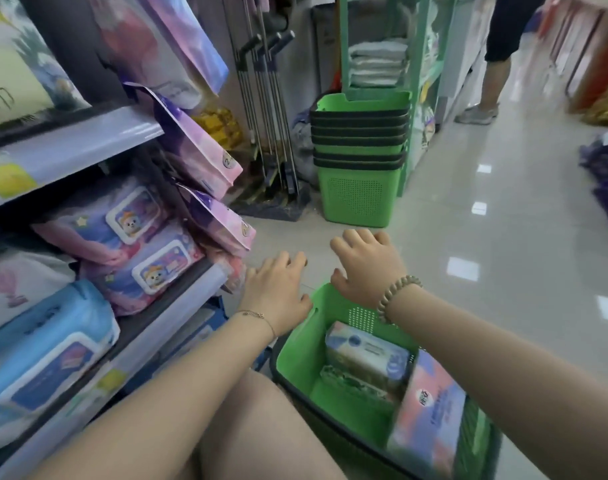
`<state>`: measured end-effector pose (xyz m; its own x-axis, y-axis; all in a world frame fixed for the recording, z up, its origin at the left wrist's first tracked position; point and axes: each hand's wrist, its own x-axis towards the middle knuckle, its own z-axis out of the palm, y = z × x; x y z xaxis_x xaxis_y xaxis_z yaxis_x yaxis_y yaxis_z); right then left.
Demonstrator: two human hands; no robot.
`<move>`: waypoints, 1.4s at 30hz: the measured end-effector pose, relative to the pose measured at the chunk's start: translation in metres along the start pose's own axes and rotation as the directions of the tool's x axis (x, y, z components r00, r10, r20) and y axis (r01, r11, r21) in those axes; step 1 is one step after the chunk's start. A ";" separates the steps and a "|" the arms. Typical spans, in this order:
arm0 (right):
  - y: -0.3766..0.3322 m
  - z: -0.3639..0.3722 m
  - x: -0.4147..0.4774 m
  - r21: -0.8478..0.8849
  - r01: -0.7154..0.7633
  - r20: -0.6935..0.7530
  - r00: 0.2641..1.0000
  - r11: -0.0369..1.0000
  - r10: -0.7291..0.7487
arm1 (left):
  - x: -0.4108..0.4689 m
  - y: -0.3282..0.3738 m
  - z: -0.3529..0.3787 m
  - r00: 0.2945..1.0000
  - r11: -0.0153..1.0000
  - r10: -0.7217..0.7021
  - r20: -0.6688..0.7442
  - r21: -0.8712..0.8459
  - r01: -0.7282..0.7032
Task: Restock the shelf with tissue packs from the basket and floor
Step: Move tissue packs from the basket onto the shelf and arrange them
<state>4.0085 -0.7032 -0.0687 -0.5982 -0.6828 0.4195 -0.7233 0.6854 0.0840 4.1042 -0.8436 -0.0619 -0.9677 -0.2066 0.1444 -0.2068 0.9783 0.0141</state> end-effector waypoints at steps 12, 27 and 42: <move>0.039 0.068 -0.088 -0.015 -0.188 0.305 0.935 0.982 0.184 | -0.014 0.084 0.100 0.948 0.990 0.117 0.298 -0.113 -0.086; 0.045 0.104 -0.165 -0.023 -0.295 0.538 0.802 0.955 0.260 | -0.044 0.148 0.176 0.792 0.975 0.189 0.580 -0.207 -0.082; 0.032 0.141 -0.197 -0.176 -0.626 0.774 0.390 0.760 0.500 | -0.063 0.151 0.203 0.544 0.967 0.119 0.830 -0.220 0.124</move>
<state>4.0549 -0.5823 -0.2759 -0.8613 -0.1196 -0.4938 -0.1149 0.9926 -0.0398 4.1048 -0.6861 -0.2699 -0.6711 -0.0092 -0.7413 -0.2884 0.9244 0.2496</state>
